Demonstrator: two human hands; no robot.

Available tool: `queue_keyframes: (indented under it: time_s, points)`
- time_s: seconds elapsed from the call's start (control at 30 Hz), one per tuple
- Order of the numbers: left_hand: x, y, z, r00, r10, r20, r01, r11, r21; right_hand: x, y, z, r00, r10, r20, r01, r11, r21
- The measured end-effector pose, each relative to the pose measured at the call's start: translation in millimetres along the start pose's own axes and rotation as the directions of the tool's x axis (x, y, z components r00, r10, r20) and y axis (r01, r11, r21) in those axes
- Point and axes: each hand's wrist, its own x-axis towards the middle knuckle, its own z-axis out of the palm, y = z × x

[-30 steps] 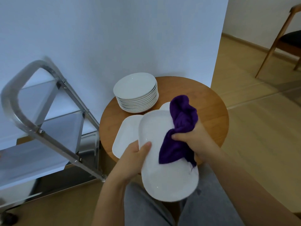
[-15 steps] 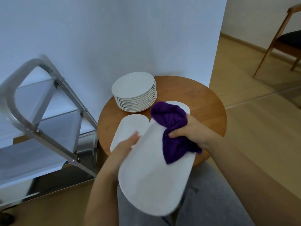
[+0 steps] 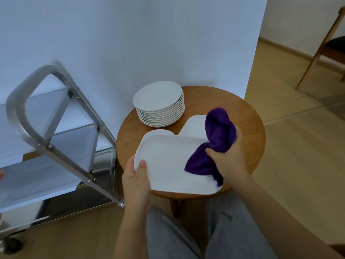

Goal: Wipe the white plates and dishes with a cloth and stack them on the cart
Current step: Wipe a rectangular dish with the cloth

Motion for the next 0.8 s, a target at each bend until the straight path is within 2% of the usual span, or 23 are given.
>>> queue_keyframes:
  time_s: [0.07, 0.1, 0.13, 0.2, 0.27, 0.3, 0.37, 0.43, 0.5, 0.6, 0.7, 0.73, 0.77, 0.8]
  points:
    - [3, 3, 3, 0.999, -0.025, -0.023, 0.025, 1.000, -0.014, -1, -7, -8, 0.980, -0.168, 0.104, 0.171, 0.985, -0.024]
    - [5, 5, 5, 0.998, -0.041, -0.037, 0.040, 0.999, -0.021, -3, -12, -12, 0.955, -0.212, 0.205, 0.218, 0.976, -0.006]
    - [7, 8, 8, 0.998, -0.048, -0.051, 0.047, 0.999, -0.027, -7, -15, -16, 0.913, -0.249, 0.324, 0.262, 0.965, 0.002]
    - [9, 16, 18, 0.998, -0.050, -0.038, 0.048, 0.998, -0.046, -15, -20, -19, 0.776, -0.301, 0.554, 0.389, 0.920, -0.045]
    - [10, 21, 28, 0.999, -0.037, -0.023, 0.036, 0.999, -0.021, -24, -19, -13, 0.648, -0.265, 0.714, 0.513, 0.845, -0.152]
    - [8, 23, 33, 0.999, -0.027, -0.021, 0.026, 1.000, -0.005, -30, -17, -9, 0.627, -0.221, 0.747, 0.559, 0.795, -0.234]
    - [5, 26, 38, 1.000, -0.008, -0.029, 0.009, 1.000, 0.011, -40, -11, 1, 0.673, -0.201, 0.712, 0.592, 0.723, -0.356]
    - [1, 33, 41, 0.999, 0.009, -0.040, -0.008, 1.000, 0.015, -53, -10, 12, 0.749, -0.316, 0.582, 0.589, 0.720, -0.367]
    - [-6, 42, 45, 0.999, 0.044, -0.022, -0.043, 0.999, 0.014, -62, -8, 22, 0.785, -0.468, 0.406, 0.611, 0.693, -0.382]
    - [-20, 54, 51, 0.993, 0.109, 0.036, -0.109, 0.994, 0.012, -58, -12, 26, 0.738, -0.653, 0.173, 0.661, 0.647, -0.380]
    - [-28, 64, 54, 0.987, 0.146, 0.066, -0.144, 0.989, -0.041, -44, -19, 20, 0.660, -0.748, 0.071, 0.721, 0.605, -0.337]
    - [-30, 67, 55, 0.986, 0.148, 0.078, -0.143, 0.988, -0.067, -42, -22, 19, 0.661, -0.748, 0.056, 0.728, 0.622, -0.289]
    - [-31, 71, 55, 0.981, 0.160, 0.111, -0.149, 0.984, -0.096, -41, -26, 18, 0.710, -0.703, 0.030, 0.693, 0.691, -0.205]
    - [-30, 71, 56, 0.974, 0.168, 0.153, -0.147, 0.979, -0.138, -40, -32, 16, 0.805, -0.594, 0.006, 0.592, 0.801, -0.089]
